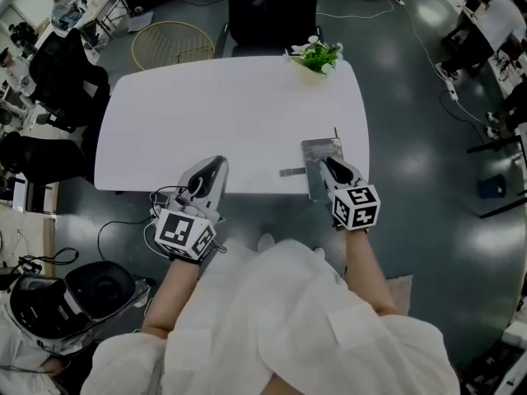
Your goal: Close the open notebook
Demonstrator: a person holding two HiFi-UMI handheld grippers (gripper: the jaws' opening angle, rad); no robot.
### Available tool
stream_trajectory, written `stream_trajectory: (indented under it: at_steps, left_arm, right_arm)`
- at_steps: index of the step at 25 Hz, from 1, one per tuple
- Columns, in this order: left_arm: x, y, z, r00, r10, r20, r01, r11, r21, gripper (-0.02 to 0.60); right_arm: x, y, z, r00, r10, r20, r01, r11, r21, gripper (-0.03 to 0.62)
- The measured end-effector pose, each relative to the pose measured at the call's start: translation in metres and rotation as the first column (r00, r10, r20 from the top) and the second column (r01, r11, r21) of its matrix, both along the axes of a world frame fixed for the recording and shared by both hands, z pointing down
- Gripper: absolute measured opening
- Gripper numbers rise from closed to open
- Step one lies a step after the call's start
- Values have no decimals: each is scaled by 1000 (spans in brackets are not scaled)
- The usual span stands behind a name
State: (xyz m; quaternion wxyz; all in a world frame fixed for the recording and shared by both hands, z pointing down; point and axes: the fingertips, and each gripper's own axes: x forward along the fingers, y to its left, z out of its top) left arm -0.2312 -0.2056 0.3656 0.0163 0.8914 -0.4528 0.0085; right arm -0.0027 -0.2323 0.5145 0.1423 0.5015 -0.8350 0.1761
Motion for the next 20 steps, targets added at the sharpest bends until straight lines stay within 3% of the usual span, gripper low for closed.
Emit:
stream_trajectory:
  at_steps: [7, 20]
  left_arm:
    - [0, -4, -5, 1000, -16, 1, 16, 1000, 8, 15]
    - [5, -9, -12, 1000, -23, -11, 24, 999, 39, 15]
  right_arm:
    - [13, 11, -60, 999, 5, 32, -12, 971, 238, 32]
    - [52, 30, -136, 993, 93, 77, -116, 909, 401, 5]
